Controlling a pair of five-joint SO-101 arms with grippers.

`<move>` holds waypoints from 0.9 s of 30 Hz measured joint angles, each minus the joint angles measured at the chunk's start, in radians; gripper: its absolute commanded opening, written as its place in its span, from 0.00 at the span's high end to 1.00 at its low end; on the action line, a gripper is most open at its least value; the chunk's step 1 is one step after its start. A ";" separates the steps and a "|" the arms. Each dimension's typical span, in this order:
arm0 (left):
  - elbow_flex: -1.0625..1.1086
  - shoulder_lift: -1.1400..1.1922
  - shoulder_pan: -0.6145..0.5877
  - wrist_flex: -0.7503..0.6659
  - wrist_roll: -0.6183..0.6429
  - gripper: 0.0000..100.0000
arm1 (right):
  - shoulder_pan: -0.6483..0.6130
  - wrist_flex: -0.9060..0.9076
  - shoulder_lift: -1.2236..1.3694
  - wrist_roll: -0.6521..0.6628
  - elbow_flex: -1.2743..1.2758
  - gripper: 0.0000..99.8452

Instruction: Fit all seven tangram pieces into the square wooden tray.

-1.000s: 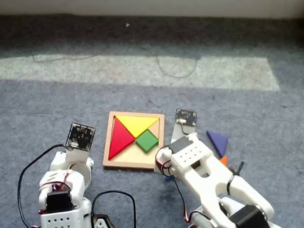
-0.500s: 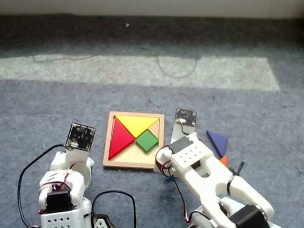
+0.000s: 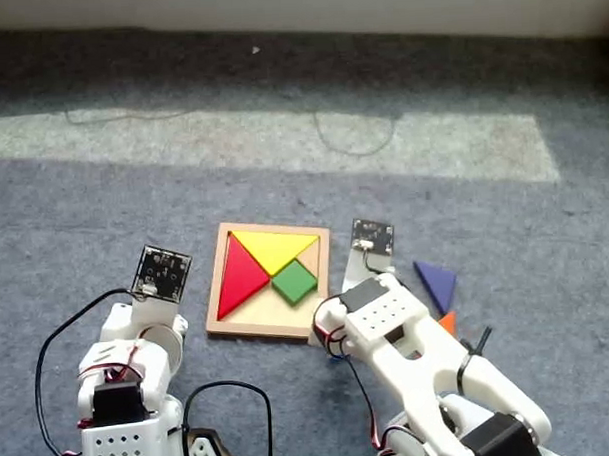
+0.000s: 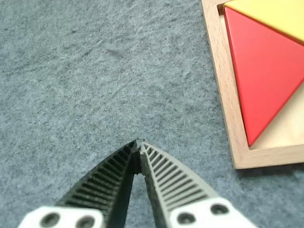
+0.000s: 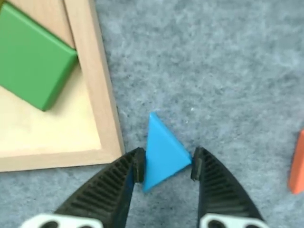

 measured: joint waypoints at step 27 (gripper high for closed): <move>0.000 0.000 0.000 -0.002 0.000 0.99 | 0.130 0.037 -0.135 0.330 -0.014 0.96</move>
